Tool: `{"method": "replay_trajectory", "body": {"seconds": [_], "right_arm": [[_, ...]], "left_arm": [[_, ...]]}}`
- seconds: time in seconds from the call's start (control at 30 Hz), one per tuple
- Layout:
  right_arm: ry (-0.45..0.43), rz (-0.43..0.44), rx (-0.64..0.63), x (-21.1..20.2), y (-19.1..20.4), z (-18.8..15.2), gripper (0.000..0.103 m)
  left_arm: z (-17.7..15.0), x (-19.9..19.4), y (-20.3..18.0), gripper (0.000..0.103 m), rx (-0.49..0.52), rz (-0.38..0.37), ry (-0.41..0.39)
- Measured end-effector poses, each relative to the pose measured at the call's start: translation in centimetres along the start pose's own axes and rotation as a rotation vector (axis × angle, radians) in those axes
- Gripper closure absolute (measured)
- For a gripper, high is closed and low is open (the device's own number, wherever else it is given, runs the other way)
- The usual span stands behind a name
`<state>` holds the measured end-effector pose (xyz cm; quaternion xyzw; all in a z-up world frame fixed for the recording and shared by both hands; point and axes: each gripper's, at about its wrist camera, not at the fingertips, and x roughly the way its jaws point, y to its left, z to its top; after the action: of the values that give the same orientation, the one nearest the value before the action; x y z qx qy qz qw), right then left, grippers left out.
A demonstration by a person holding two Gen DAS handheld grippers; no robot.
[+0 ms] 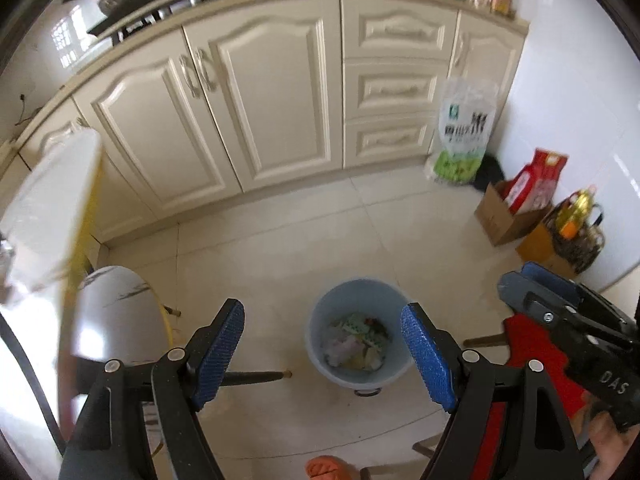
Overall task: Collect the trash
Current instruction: 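Move both open tools back over the table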
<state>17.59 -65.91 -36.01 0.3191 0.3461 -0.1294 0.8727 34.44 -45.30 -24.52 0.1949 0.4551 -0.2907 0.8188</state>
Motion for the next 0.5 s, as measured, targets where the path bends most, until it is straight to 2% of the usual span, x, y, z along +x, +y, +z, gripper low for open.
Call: {"method": "replay_trajectory", "body": {"seconds": [0.2, 0.27, 0.37, 0.5], "right_arm": [[-0.130, 0.024, -0.107, -8.1, 6.7, 1.1, 0.030], [-0.182, 0.039, -0.153, -10.7, 9.7, 1.3, 0.028], [-0.242, 0.066, -0.218, -13.6, 14.1, 1.6, 0.007], [-0.309, 0.119, -0.314, -16.8, 20.6, 1.3, 0.003]], "left_arm": [[-3.9, -11.0, 1.3, 0.023, -0.012, 0.031, -0.171], [-5.5, -15.0, 2.1, 0.014, -0.020, 0.047, -0.240], [-8.9, -20.7, 3.4, 0.007, -0.005, 0.101, -0.329], [-13.9, -27.6, 5.2, 0.003, -0.049, 0.191, -0.442]]}}
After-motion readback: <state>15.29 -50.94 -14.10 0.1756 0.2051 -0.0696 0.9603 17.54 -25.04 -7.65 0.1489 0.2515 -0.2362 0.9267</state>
